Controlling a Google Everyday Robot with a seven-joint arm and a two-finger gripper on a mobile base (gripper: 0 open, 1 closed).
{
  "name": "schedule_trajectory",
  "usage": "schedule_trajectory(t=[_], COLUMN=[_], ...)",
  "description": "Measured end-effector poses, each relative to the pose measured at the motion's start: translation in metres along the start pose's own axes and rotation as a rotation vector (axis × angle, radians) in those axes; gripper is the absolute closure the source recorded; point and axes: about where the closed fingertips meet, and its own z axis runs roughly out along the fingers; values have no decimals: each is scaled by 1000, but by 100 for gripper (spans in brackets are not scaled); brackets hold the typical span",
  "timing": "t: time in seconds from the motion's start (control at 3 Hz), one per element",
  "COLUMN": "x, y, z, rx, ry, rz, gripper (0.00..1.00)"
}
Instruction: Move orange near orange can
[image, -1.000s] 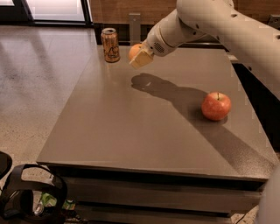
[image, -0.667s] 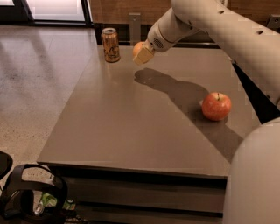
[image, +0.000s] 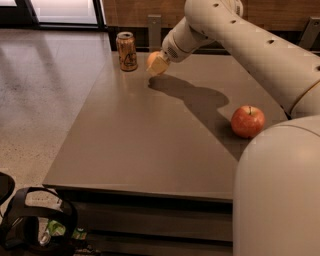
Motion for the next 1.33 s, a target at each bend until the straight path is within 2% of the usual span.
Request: schedule_trajectory(t=[0.33,0.67,1.0,1.33], x=[-12,-21,-17,-17], y=[2,3,6,8], z=[26,53,70,74], rx=[-23,-67,-123,-130], ry=[-28,-27,-1,2], rz=[-8,-19,-2,-3], gripper=[100,99,77,46])
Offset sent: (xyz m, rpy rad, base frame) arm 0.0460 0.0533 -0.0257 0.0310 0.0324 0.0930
